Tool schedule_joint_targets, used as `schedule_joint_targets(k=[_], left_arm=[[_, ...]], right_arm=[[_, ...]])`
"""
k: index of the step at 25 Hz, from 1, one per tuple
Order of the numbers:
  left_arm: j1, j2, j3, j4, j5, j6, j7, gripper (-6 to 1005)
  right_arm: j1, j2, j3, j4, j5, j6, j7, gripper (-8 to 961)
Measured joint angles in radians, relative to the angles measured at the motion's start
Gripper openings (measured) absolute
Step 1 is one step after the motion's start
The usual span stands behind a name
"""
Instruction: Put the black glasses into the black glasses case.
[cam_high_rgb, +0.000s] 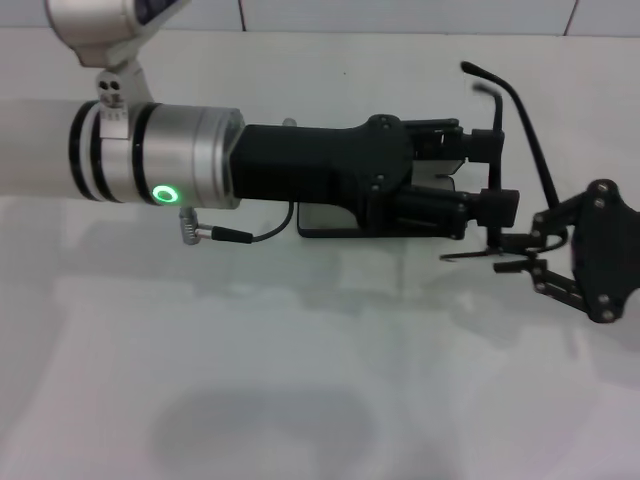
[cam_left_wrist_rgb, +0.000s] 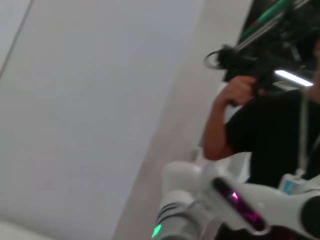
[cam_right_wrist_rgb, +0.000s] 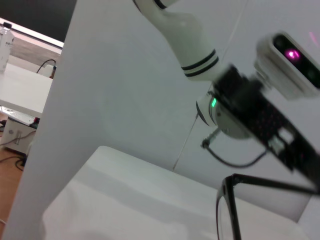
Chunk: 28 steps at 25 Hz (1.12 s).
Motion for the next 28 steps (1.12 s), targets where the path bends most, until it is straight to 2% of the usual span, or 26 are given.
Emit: schedule_joint_targets(k=[7,21,28], left_arm=[[-0.014,0.002,0.0,-0.002,0.043,-0.085,-0.11,854],[-0.054,0.012,0.0,-0.034,0.102,-0.088,-0.208,853],[-0.07,0.015,-0.002,-0.031,0.049,-0.085,-0.222,853]], right_arm=[[-0.004,0.0,-0.088,-0.012,0.048,0.079,-0.054,132],[0.002,-0.001,-0.107,-0.026,0.047,0.118,-0.055,138],[-0.002,-0.003,-0.119,-0.031,0.046,0.12,-0.056,141]])
